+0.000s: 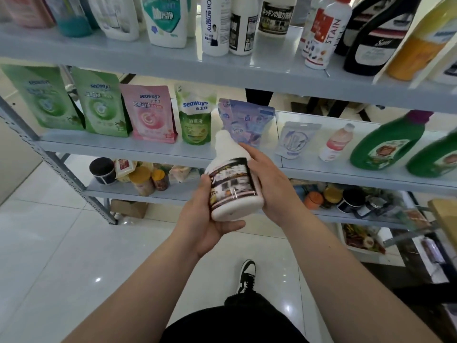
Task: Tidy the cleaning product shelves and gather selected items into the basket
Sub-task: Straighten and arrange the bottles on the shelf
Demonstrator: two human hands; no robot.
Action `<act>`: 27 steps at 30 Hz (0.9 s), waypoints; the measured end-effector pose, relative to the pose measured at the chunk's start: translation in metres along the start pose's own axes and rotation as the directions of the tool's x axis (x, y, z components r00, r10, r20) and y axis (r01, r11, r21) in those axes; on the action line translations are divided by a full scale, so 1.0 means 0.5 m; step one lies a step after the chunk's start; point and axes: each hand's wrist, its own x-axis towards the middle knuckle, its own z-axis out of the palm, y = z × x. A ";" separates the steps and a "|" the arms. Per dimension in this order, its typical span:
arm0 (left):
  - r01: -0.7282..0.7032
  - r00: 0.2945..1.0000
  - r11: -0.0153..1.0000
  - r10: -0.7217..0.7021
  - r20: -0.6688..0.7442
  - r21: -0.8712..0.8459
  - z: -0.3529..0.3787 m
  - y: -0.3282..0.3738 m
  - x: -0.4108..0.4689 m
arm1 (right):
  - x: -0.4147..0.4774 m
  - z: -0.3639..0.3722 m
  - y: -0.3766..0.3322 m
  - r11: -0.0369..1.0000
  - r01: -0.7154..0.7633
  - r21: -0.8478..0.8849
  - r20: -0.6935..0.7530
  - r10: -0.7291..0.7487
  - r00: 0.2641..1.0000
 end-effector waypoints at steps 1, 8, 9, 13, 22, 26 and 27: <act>-0.057 0.998 0.997 0.057 0.000 0.060 -0.005 -0.003 0.003 | -0.002 -0.005 0.006 1.000 -0.004 -0.009 -0.004 0.004 1.000; -0.298 0.954 0.862 0.282 0.101 0.409 -0.010 -0.013 0.019 | -0.027 -0.037 0.022 0.996 0.067 -0.065 0.040 -0.064 0.997; -0.313 0.937 0.780 0.346 0.043 0.543 -0.005 -0.010 0.024 | -0.022 -0.050 0.002 0.984 0.093 -0.154 0.022 -0.090 0.996; -0.291 0.806 0.367 0.591 0.020 0.883 0.055 0.015 0.038 | 0.025 -0.111 -0.102 0.717 0.230 -0.658 0.045 -0.268 0.962; -0.382 0.779 0.263 0.608 0.155 0.886 0.202 0.084 0.094 | 0.129 -0.215 -0.300 0.123 0.508 -0.852 0.412 -0.441 0.797; -0.438 0.837 0.395 0.507 0.206 0.808 0.246 0.108 0.121 | 0.158 -0.262 -0.357 0.052 0.648 -0.760 0.546 -0.490 0.679; -0.444 0.822 0.381 0.532 0.201 0.811 0.257 0.109 0.132 | 0.168 -0.268 -0.366 0.050 0.640 -0.767 0.536 -0.498 0.681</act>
